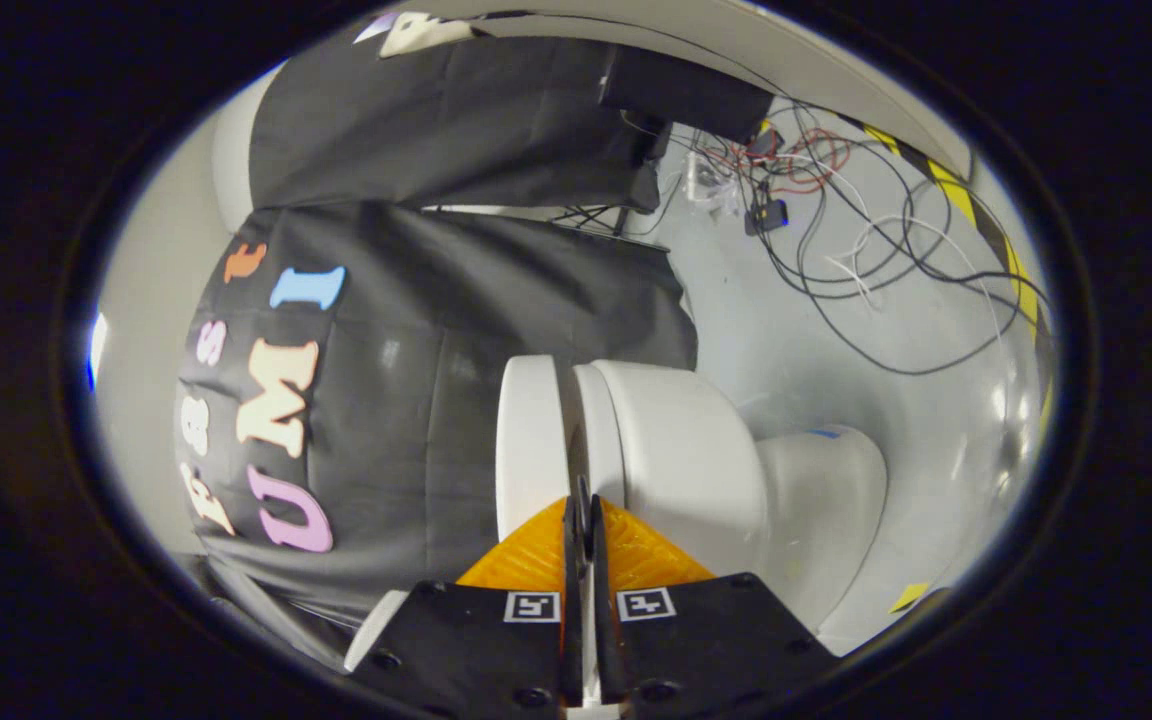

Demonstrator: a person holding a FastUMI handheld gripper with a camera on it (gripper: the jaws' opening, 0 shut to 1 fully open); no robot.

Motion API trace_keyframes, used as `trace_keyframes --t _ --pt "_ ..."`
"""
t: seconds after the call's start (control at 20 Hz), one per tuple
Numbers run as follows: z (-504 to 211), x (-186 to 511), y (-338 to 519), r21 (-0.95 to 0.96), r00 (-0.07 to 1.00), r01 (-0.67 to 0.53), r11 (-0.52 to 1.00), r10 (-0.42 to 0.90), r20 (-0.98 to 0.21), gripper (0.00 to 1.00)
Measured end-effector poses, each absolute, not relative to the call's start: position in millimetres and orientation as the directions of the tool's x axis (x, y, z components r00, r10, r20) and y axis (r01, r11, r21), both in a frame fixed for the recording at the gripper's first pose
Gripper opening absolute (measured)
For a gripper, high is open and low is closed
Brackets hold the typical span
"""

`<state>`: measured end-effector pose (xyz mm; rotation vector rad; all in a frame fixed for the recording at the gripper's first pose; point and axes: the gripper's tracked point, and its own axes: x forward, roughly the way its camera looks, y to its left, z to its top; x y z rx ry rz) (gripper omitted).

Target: Open the toilet lid.

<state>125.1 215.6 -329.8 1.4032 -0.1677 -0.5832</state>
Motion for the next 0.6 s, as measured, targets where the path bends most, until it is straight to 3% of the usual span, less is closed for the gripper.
trace_keyframes --t 0.1,0.3,0.6 --pt "-321 123 217 0.936 0.850 0.329 0.126 -0.473 -0.235 0.07" --pt "-274 127 219 0.935 0.863 0.268 0.232 -0.488 -0.127 0.07" --pt "-229 134 231 0.881 0.881 0.276 0.385 -0.467 -0.072 0.07"
